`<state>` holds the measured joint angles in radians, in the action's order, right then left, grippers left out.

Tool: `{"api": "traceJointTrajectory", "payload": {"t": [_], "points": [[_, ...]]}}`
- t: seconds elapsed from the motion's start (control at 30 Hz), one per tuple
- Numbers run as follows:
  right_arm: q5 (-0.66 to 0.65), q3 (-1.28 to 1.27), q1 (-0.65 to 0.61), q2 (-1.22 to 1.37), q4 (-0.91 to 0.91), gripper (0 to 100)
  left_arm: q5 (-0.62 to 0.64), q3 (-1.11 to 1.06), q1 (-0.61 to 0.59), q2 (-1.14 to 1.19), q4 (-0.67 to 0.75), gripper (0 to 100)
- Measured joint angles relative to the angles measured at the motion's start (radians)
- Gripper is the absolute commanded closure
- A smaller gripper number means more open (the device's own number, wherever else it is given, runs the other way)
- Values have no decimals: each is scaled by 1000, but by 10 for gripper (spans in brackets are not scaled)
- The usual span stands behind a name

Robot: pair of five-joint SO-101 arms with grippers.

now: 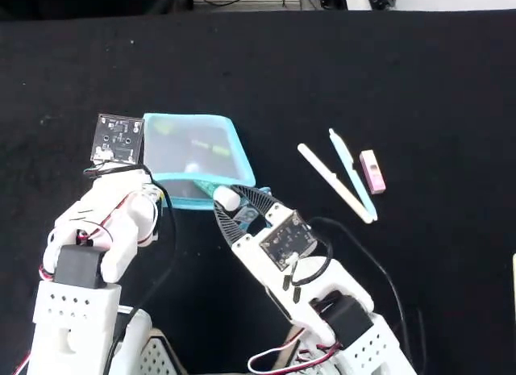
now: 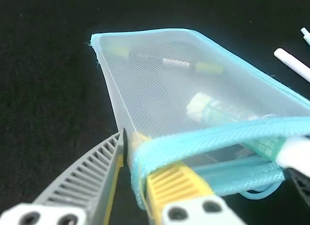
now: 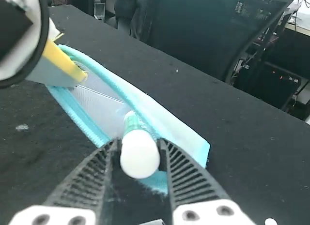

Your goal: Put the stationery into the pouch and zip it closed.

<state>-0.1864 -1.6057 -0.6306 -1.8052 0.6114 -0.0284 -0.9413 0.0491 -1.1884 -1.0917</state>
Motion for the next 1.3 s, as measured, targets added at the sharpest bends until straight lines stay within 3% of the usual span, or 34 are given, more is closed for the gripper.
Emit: {"api": "traceJointTrajectory", "payload": {"t": [0.2,0.43,0.63,0.87,1.3], "points": [[109,68,5,0,132,825,2,0,5,0,0,970],[123,153,41,0,224,878,2,0,0,0,0,970],[137,167,215,0,213,875,0,0,0,0,0,970],[311,222,502,11,163,875,0,0,0,0,0,970],[358,350,689,511,-17,875,-2,-23,0,-3,0,970]]}}
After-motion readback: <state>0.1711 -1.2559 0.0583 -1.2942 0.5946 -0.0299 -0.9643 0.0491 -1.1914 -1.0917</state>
